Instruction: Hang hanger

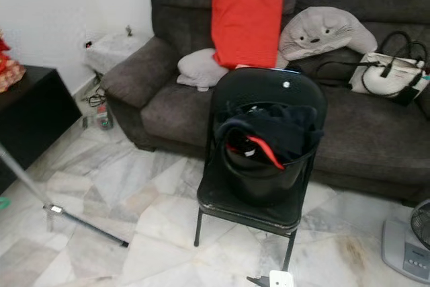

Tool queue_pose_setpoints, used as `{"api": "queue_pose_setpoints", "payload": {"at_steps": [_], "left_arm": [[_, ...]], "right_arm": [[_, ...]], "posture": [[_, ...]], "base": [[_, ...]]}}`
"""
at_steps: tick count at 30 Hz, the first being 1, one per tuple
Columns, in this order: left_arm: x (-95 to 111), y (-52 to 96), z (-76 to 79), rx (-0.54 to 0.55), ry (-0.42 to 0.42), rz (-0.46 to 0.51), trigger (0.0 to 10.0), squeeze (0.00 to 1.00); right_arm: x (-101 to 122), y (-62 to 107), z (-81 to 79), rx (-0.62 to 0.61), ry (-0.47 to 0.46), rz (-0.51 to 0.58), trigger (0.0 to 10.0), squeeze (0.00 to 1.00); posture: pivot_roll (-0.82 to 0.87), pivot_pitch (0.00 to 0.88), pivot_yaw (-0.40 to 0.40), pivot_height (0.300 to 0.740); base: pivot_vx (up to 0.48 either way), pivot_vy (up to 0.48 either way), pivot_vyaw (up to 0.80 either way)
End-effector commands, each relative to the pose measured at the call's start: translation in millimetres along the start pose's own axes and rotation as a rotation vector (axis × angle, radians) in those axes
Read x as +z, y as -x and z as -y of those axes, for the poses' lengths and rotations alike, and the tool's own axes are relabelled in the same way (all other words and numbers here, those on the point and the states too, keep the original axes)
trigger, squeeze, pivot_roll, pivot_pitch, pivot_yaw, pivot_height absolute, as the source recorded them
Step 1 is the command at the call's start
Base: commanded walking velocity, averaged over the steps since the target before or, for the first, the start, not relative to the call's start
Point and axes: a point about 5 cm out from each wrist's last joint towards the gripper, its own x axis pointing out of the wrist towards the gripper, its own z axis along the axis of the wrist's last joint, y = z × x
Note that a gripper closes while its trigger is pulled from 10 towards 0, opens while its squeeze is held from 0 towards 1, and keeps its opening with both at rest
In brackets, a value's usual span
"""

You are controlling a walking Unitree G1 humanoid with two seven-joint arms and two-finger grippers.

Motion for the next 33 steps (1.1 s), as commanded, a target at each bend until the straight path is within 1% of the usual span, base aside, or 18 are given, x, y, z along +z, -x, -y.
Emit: {"api": "queue_pose_setpoints", "payload": {"at_steps": [1, 17, 23, 28, 31, 33], "left_arm": [[-12.6, 3.0, -7.4, 0.018, 0.005, -0.046, 10.0, 0.0], [-11.8, 2.7, -5.7, 0.014, 0.004, -0.042, 10.0, 0.0], [-11.5, 2.6, -5.5, 0.021, 0.0, -0.039, 10.0, 0.0], [-12.4, 2.8, -5.1, 0.022, 0.0, -0.041, 10.0, 0.0], [-13.1, 3.0, -5.0, 0.025, 0.001, -0.041, 10.0, 0.0], [-14.4, 3.3, -4.9, 0.028, 0.003, -0.042, 10.0, 0.0]], "right_arm": [[1.6, -0.6, -5.4, 0.015, -0.006, 0.006, 10.0, 0.0], [1.5, -0.7, -4.3, 0.015, 0.005, -0.002, 10.0, 0.0], [2.1, -0.7, -3.5, 0.006, 0.006, 0.005, 10.0, 0.0], [2.7, -0.1, -1.6, -0.026, -0.015, 0.031, 10.0, 0.0], [3.3, 0.2, -0.4, -0.042, -0.012, 0.044, 10.0, 0.0], [4.1, 0.9, 0.4, -0.052, -0.025, 0.07, 10.0, 0.0]], "posture": [[0.04, 0.062, 0.063, 0.74], [0.03, 0.043, 0.058, 0.74], [0.03, 0.031, 0.053, 0.74], [0.02, 0.023, 0.046, 0.74], [0.02, 0.018, 0.043, 0.74], [0.01, 0.014, 0.039, 0.74]], "base": [[0.3, 0.0, 0.0], [0.293, 0.0, 0.0], [0.0, 0.0, 0.0], [0.0, 0.0, 0.0], [0.0, 0.0, 0.0], [0.0, 0.0, 0.0]]}}
